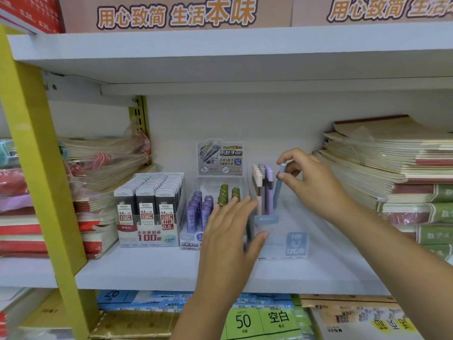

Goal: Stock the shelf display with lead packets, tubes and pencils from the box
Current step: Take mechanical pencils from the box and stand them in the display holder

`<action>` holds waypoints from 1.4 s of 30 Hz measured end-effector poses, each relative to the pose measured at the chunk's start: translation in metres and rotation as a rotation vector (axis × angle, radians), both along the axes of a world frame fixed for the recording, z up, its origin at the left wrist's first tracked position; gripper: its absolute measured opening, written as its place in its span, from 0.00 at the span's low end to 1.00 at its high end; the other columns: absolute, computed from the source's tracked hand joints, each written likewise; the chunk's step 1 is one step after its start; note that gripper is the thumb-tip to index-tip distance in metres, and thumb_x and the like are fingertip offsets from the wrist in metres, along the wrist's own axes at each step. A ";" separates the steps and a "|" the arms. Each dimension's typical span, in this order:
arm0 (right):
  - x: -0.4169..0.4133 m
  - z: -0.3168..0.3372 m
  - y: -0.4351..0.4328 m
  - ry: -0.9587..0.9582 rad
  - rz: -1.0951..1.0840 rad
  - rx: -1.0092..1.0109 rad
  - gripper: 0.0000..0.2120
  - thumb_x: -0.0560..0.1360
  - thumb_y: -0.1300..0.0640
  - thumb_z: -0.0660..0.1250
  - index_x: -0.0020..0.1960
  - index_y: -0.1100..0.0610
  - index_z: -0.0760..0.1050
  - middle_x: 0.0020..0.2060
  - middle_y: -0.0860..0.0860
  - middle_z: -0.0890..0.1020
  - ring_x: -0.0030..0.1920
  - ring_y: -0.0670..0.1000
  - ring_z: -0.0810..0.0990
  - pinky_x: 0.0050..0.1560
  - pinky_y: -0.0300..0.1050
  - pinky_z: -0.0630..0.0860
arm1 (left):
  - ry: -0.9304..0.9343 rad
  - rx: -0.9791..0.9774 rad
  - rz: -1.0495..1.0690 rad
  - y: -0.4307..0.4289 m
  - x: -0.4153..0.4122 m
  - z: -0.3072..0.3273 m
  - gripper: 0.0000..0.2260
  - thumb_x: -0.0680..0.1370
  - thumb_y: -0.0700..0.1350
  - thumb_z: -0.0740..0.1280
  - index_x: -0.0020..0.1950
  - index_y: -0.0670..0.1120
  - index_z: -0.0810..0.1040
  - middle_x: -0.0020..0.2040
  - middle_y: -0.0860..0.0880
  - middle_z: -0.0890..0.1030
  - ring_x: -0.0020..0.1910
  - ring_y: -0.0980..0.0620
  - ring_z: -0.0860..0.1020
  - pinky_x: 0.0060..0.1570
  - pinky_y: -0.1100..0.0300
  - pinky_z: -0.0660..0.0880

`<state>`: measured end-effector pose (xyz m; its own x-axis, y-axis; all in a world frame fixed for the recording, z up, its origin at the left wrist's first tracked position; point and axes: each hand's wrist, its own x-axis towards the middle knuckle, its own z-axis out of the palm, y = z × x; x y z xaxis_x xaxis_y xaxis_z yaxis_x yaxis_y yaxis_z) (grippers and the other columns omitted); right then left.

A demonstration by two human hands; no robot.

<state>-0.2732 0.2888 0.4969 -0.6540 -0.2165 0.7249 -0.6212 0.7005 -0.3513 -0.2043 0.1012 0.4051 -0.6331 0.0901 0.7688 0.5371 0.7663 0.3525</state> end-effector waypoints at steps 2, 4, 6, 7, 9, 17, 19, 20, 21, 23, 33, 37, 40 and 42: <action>-0.001 0.001 0.000 -0.002 0.001 -0.006 0.13 0.76 0.57 0.68 0.52 0.42 0.68 0.41 0.44 0.78 0.46 0.42 0.74 0.43 0.35 0.67 | 0.004 0.007 0.003 0.000 0.000 0.000 0.25 0.78 0.57 0.67 0.74 0.59 0.67 0.72 0.64 0.69 0.74 0.68 0.57 0.76 0.67 0.43; -0.002 0.004 -0.002 0.003 0.008 -0.022 0.14 0.76 0.57 0.69 0.52 0.42 0.67 0.39 0.45 0.78 0.46 0.47 0.76 0.43 0.42 0.68 | 0.006 0.012 0.004 0.000 -0.001 -0.001 0.25 0.78 0.57 0.68 0.74 0.59 0.67 0.71 0.65 0.69 0.74 0.67 0.59 0.76 0.67 0.42; -0.004 0.006 -0.004 0.014 0.003 -0.027 0.14 0.75 0.57 0.69 0.51 0.42 0.67 0.38 0.45 0.79 0.45 0.48 0.76 0.43 0.44 0.69 | 0.010 0.024 0.003 0.000 -0.001 -0.001 0.25 0.78 0.56 0.68 0.74 0.59 0.67 0.70 0.66 0.68 0.73 0.67 0.59 0.75 0.68 0.43; -0.005 0.007 -0.006 0.018 -0.007 -0.023 0.14 0.75 0.56 0.69 0.50 0.42 0.67 0.38 0.45 0.79 0.45 0.48 0.76 0.42 0.44 0.69 | 0.012 0.031 0.000 0.000 -0.001 -0.002 0.25 0.77 0.56 0.69 0.74 0.60 0.67 0.69 0.67 0.68 0.73 0.68 0.60 0.75 0.69 0.43; -0.008 0.009 -0.008 0.024 -0.035 -0.010 0.13 0.75 0.55 0.70 0.49 0.41 0.67 0.37 0.44 0.79 0.45 0.47 0.75 0.41 0.45 0.70 | 0.017 0.037 -0.001 0.000 -0.002 -0.002 0.25 0.77 0.56 0.68 0.74 0.60 0.67 0.69 0.67 0.67 0.73 0.68 0.59 0.75 0.69 0.43; -0.018 0.020 -0.011 -0.019 -0.062 0.049 0.07 0.76 0.54 0.67 0.53 0.49 0.74 0.38 0.41 0.78 0.50 0.47 0.73 0.42 0.43 0.66 | 0.035 0.048 -0.021 -0.002 -0.002 -0.004 0.25 0.77 0.55 0.69 0.73 0.60 0.67 0.69 0.67 0.67 0.72 0.72 0.56 0.76 0.68 0.44; -0.017 0.022 -0.011 -0.034 -0.043 0.025 0.06 0.76 0.56 0.67 0.53 0.49 0.73 0.40 0.44 0.80 0.50 0.47 0.75 0.44 0.43 0.67 | 0.039 0.046 -0.023 -0.002 -0.003 -0.004 0.25 0.77 0.55 0.69 0.73 0.59 0.68 0.69 0.67 0.67 0.72 0.72 0.57 0.76 0.68 0.44; -0.017 0.022 -0.011 -0.037 -0.030 0.004 0.07 0.76 0.56 0.67 0.52 0.49 0.72 0.40 0.45 0.81 0.48 0.48 0.76 0.43 0.43 0.68 | 0.039 0.045 -0.024 -0.002 -0.003 -0.004 0.25 0.77 0.55 0.70 0.73 0.59 0.68 0.69 0.67 0.67 0.72 0.71 0.57 0.76 0.68 0.45; -0.017 0.023 -0.011 -0.038 -0.018 -0.018 0.08 0.76 0.57 0.68 0.52 0.49 0.72 0.40 0.46 0.82 0.47 0.48 0.76 0.43 0.43 0.68 | 0.038 0.046 -0.024 -0.002 -0.003 -0.004 0.25 0.77 0.54 0.70 0.73 0.59 0.68 0.68 0.67 0.68 0.72 0.70 0.58 0.76 0.68 0.45; -0.019 0.021 -0.011 -0.020 -0.019 -0.038 0.08 0.75 0.58 0.69 0.52 0.49 0.74 0.38 0.48 0.82 0.46 0.49 0.76 0.41 0.43 0.66 | 0.038 0.050 -0.026 -0.002 -0.003 -0.004 0.25 0.77 0.54 0.70 0.73 0.59 0.69 0.69 0.66 0.68 0.73 0.69 0.59 0.76 0.68 0.45; -0.023 0.021 -0.001 -0.070 -0.189 0.153 0.13 0.78 0.55 0.64 0.62 0.48 0.77 0.55 0.52 0.78 0.59 0.56 0.69 0.55 0.42 0.62 | -0.050 0.024 -0.053 -0.006 0.003 0.004 0.27 0.78 0.54 0.69 0.75 0.60 0.65 0.73 0.66 0.64 0.72 0.74 0.51 0.76 0.63 0.51; 0.028 0.020 -0.002 0.035 -0.081 -0.138 0.14 0.78 0.61 0.63 0.62 0.50 0.75 0.50 0.50 0.79 0.52 0.50 0.75 0.56 0.44 0.71 | -0.035 0.057 -0.009 -0.018 0.032 -0.001 0.24 0.79 0.52 0.68 0.75 0.59 0.66 0.68 0.67 0.65 0.70 0.70 0.58 0.71 0.64 0.58; 0.094 -0.007 -0.006 0.078 0.145 -0.320 0.11 0.78 0.59 0.62 0.56 0.45 0.75 0.44 0.45 0.80 0.42 0.42 0.76 0.43 0.32 0.72 | 0.042 0.020 0.032 -0.037 0.072 -0.025 0.15 0.79 0.51 0.66 0.66 0.54 0.75 0.58 0.64 0.72 0.60 0.61 0.70 0.62 0.71 0.62; 0.132 -0.052 -0.011 -0.027 0.280 -0.372 0.09 0.77 0.55 0.62 0.52 0.41 0.74 0.41 0.44 0.81 0.40 0.45 0.77 0.39 0.34 0.73 | -0.017 -0.044 0.035 -0.053 0.100 -0.054 0.15 0.78 0.51 0.64 0.64 0.52 0.76 0.56 0.61 0.76 0.57 0.57 0.73 0.58 0.70 0.65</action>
<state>-0.1409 0.2776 0.4446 -0.6269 -0.1154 0.7705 -0.7557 0.3307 -0.5654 -0.1039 0.0482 0.3507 -0.6498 0.1007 0.7534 0.5034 0.7997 0.3273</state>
